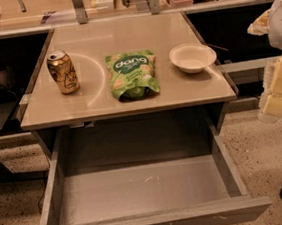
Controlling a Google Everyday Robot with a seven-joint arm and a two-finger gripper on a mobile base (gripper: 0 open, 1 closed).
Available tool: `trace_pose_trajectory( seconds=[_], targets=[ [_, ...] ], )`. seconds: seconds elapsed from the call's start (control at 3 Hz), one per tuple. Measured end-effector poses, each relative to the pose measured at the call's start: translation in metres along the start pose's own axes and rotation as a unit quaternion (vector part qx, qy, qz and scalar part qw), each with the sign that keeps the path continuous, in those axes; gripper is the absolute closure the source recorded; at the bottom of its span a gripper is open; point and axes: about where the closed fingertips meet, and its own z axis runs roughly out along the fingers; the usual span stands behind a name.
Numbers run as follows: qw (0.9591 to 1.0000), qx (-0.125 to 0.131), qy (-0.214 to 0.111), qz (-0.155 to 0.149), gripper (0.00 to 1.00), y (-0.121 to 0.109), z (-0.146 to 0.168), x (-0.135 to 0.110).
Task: Place green rice chip bag into top drawer
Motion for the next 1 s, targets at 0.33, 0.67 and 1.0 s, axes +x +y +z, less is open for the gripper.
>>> trace_pose_trajectory(
  seconds=[0.33, 0.67, 1.0],
  targets=[
    [1.0, 0.003, -0.001, 0.005, 0.0, -0.002, -0.001, -0.003],
    [1.0, 0.001, 0.004, 0.007, 0.0, -0.015, 0.005, -0.021],
    [0.9998, -0.012, 0.008, -0.01, 0.0, -0.031, 0.013, -0.055]
  ],
)
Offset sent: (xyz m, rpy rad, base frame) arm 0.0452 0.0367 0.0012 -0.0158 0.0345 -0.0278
